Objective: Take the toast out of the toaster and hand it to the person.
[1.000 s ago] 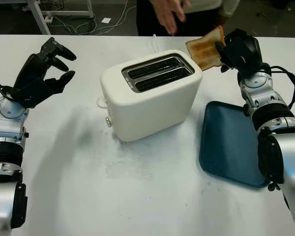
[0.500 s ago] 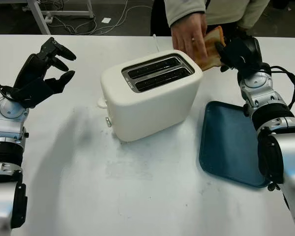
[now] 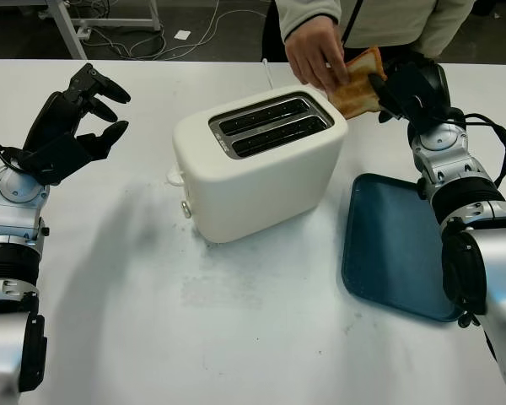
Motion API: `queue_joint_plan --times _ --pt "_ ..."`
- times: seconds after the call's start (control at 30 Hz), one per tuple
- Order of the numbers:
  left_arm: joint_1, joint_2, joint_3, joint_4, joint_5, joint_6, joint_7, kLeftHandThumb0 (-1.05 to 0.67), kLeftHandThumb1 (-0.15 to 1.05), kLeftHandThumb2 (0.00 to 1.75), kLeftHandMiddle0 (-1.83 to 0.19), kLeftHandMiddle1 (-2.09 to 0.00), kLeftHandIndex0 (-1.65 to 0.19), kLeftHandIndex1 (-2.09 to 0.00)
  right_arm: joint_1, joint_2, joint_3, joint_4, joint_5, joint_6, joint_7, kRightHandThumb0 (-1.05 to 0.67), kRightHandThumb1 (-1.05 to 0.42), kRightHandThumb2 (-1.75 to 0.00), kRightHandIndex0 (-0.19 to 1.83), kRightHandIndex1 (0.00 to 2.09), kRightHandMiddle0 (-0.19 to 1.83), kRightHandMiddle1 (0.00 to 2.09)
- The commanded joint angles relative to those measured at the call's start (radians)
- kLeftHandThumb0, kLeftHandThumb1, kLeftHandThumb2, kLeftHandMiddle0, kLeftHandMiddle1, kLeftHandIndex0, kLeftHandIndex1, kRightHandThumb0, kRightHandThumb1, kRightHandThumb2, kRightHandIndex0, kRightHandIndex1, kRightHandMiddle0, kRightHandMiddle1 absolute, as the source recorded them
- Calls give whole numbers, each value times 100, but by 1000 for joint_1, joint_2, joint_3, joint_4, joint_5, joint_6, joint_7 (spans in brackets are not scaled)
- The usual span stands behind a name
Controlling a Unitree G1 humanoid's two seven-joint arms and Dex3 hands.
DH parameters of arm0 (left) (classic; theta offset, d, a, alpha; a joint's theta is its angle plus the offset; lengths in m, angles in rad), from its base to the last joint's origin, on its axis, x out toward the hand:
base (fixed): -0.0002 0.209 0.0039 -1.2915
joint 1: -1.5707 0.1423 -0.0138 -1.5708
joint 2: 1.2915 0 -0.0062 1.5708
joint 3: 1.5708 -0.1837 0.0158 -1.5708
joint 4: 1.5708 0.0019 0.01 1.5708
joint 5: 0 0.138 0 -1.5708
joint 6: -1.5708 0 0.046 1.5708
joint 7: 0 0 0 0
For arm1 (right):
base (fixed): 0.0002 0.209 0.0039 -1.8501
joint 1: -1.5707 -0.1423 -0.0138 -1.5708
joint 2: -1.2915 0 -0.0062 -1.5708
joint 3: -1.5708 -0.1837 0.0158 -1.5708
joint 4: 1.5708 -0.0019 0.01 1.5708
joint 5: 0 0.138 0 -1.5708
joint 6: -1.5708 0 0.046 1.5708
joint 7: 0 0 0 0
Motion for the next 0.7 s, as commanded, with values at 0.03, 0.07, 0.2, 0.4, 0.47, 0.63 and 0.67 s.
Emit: queue_joint_plan --times 0.03,0.07,0.2,0.4,0.47,0.63,0.67 --pt "9 0 11 -18 -14 5 4 -105 92 54 0 -170 0 -154 -15 3 -2 4 2 8 -9 -34 -92 -38 92 175 74 175" --pt "11 2 10 -22 -12 8 4 -105 92 54 0 -170 0 -154 -14 4 -4 3 4 4 -10 -34 -92 -38 81 175 73 175" --pt "11 4 7 -19 -3 -3 8 -105 92 55 0 -169 0 -153 -13 5 -1 3 0 -5 -10 -32 -92 -38 77 174 66 175" --pt "11 3 10 -17 -11 -1 1 -105 92 55 0 -169 0 -152 -12 5 -17 2 18 -6 11 -34 -92 -38 92 175 75 175" --pt "11 3 8 -17 -9 -2 1 -105 92 55 0 -169 0 -152 -10 4 -23 2 26 -11 20 -34 -92 -39 93 175 73 175" --pt "13 -2 12 -23 -16 17 2 -105 92 53 0 -171 0 -155 0 -6 -32 -3 37 -25 72 -55 -92 -21 68 137 58 125" --pt "13 0 12 -23 -11 14 7 -105 92 53 0 -172 0 -156 0 -11 -26 -9 34 -27 106 -63 -92 -15 58 96 53 82"
